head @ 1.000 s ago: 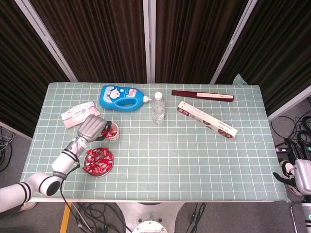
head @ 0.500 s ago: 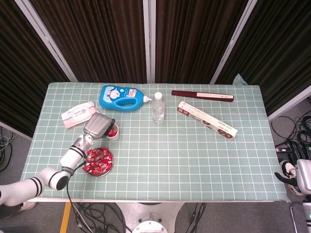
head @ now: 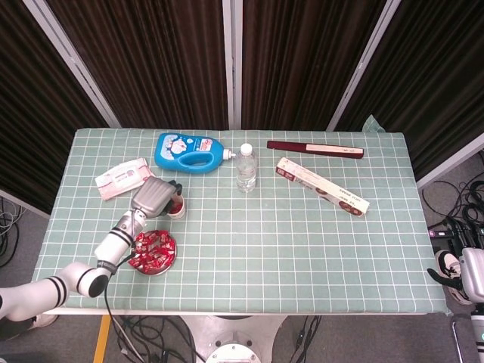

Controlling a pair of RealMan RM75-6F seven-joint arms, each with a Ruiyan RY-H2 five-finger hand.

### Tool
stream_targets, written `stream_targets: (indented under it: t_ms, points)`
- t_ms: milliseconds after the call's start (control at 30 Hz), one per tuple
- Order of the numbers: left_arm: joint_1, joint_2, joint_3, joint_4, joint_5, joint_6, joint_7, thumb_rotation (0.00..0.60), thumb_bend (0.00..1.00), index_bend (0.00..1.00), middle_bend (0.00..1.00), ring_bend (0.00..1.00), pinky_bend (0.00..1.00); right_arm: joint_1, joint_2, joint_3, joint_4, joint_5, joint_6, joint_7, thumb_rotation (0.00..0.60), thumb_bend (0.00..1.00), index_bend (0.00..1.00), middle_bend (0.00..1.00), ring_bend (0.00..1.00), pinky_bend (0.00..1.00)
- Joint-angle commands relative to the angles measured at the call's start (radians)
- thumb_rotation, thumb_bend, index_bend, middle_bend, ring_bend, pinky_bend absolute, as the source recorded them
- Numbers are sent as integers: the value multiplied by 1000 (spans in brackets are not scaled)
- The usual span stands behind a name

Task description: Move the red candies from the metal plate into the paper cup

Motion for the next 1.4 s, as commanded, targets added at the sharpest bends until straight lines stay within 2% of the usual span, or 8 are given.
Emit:
stream_targets:
  t_ms: [33,167,367,533,700,933,1100,1400]
  points:
    - [2,8,3,-13,0,8,7,600,468,426,468,887,1000,0,0,0,-1,-1,0,-1,600,33,0,116,0,303]
    - [18,33,1,-52,1,44,4,600,453,400,434,879,1000,-1,1,0,-4,-3,3,1,600,34,0,116,0,303]
    - [109,113,18,-151,47,183,-52,600,400,400,439,876,1000,2,5,1,-8,-10,4,1,600,33,0,117,0,304]
    - [203,166,88,-215,113,280,-77,600,373,448,484,877,1000,4,2,0,-11,-18,5,-5,600,34,0,117,0,306]
    - [263,170,175,-245,194,315,-61,600,327,472,499,877,1000,6,4,-1,-19,-25,8,-9,600,33,0,117,0,308]
    - [298,109,227,-226,231,299,-28,600,294,466,499,878,1000,8,5,-3,-27,-32,9,-15,600,33,0,117,0,309]
    - [302,53,225,-178,199,255,12,600,296,466,499,878,1000,7,7,-3,-30,-33,11,-15,600,33,0,117,0,309]
    - [305,6,212,-120,157,222,98,600,297,469,507,878,1000,5,10,-3,-32,-27,12,-15,600,33,0,117,0,309]
